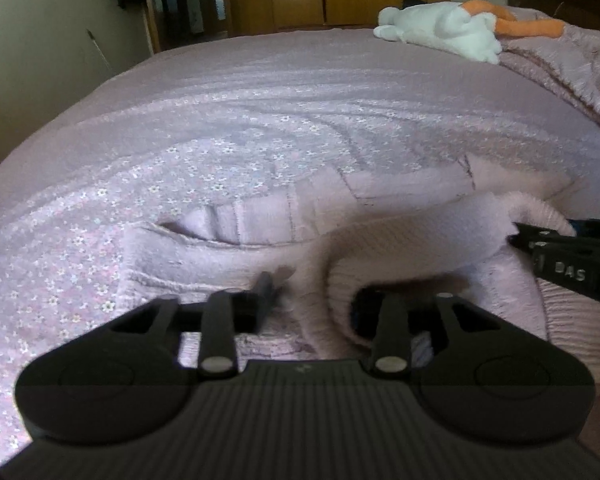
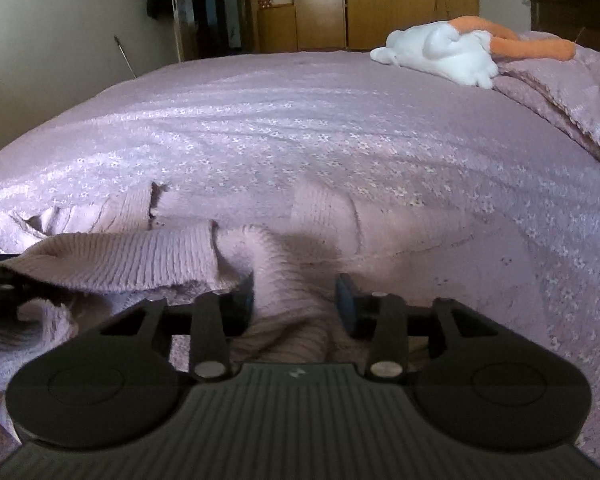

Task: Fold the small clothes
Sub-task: 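Lift the hem with both grippers and fold it over toward the collar, then open both grippers to release the hem and withdraw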

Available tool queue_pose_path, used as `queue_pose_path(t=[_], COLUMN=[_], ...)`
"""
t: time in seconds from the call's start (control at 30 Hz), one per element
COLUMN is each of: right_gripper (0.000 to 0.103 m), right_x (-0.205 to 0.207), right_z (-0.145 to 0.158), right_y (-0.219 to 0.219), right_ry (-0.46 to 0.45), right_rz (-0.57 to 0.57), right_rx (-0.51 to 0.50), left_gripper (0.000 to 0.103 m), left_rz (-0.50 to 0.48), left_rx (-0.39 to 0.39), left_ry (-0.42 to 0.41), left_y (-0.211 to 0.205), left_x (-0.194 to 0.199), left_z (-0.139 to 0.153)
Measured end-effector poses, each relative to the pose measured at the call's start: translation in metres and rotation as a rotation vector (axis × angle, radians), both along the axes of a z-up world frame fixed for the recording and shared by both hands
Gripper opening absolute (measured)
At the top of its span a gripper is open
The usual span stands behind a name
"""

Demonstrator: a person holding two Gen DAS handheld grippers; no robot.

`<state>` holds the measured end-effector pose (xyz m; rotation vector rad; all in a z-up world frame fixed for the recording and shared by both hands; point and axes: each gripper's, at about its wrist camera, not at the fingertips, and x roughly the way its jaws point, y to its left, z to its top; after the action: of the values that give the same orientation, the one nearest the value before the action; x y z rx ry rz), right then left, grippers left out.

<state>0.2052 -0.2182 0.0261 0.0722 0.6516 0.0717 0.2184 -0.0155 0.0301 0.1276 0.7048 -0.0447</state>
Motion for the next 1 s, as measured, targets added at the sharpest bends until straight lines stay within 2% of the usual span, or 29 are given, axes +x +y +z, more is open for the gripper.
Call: queue_pose_path(t=[0.07, 0.13, 0.27, 0.37, 0.5, 0.6, 0.77, 0.9, 1.0], right_gripper=[0.05, 0.054, 0.063, 0.074, 0.076, 0.086, 0.087, 0.093, 0.094], right_x=[-0.001, -0.002, -0.004, -0.008, -0.022, -0.034, -0.057, -0.078, -0.092], right_z=[-0.001, 0.0, 0.004, 0.009, 0.017, 0.025, 0.041, 0.051, 0.057], right_y=[-0.002, -0.003, -0.006, -0.008, -0.01, -0.012, -0.017, -0.021, -0.018], right_ry=[0.0, 0.001, 0.011, 0.025, 0.026, 0.014, -0.011, -0.039, -0.054], right_rz=[0.003, 0.003, 0.01, 0.021, 0.044, 0.056, 0.06, 0.069, 0.086], right_rx=[0.009, 0.009, 0.031, 0.061, 0.061, 0.06, 0.088, 0.135, 0.122], left_gripper=[0.059, 0.063, 0.063, 0.062, 0.062, 0.062, 0.062, 0.062, 0.062], left_rz=[0.024, 0.043, 0.044, 0.028, 0.011, 0.009, 0.007, -0.001, -0.001], left_rx=[0.01, 0.016, 0.03, 0.055, 0.044, 0.031, 0.026, 0.023, 0.024], left_ry=[-0.005, -0.008, -0.005, -0.003, -0.002, 0.001, -0.009, -0.013, -0.012], left_y=[0.001, 0.003, 0.002, 0.0, -0.001, 0.0, 0.001, 0.003, 0.005], left_x=[0.001, 0.001, -0.002, -0.007, -0.015, -0.021, -0.032, -0.04, -0.046], left_z=[-0.002, -0.002, 0.002, 0.007, 0.017, 0.024, 0.033, 0.039, 0.042])
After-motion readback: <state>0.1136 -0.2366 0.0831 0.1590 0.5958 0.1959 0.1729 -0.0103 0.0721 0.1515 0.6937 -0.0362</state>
